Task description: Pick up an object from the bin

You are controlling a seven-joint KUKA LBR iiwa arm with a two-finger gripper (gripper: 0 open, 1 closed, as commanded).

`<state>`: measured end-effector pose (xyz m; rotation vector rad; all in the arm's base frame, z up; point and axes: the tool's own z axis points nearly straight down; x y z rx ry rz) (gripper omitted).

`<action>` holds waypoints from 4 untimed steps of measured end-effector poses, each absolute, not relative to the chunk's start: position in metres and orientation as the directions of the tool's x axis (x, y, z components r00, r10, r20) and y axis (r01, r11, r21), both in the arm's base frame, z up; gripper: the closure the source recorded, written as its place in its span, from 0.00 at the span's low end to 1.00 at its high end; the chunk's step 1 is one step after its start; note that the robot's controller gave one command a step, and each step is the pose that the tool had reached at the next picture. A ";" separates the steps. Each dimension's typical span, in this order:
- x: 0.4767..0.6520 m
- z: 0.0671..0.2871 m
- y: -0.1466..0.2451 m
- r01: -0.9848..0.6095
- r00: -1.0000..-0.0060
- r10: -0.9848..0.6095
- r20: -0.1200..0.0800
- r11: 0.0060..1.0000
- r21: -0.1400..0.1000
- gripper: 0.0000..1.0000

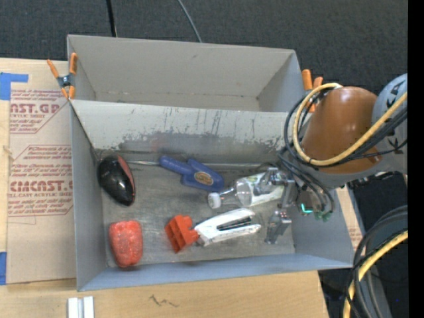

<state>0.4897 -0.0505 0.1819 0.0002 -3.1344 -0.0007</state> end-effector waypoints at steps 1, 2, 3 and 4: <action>0.492 0.185 -0.050 -0.001 -1.000 -0.001 0.000 1.000 0.000 0.00; 0.497 0.154 -0.036 -0.190 -0.982 -0.190 -0.005 0.982 -0.002 0.00; 0.498 0.134 -0.023 -0.303 -0.953 -0.303 0.002 0.953 0.002 0.00; 0.496 0.131 -0.008 -0.260 -0.966 -0.260 0.000 0.966 0.002 0.00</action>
Offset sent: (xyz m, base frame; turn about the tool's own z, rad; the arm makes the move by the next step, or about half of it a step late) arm 0.0095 0.0260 -0.0532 -0.3230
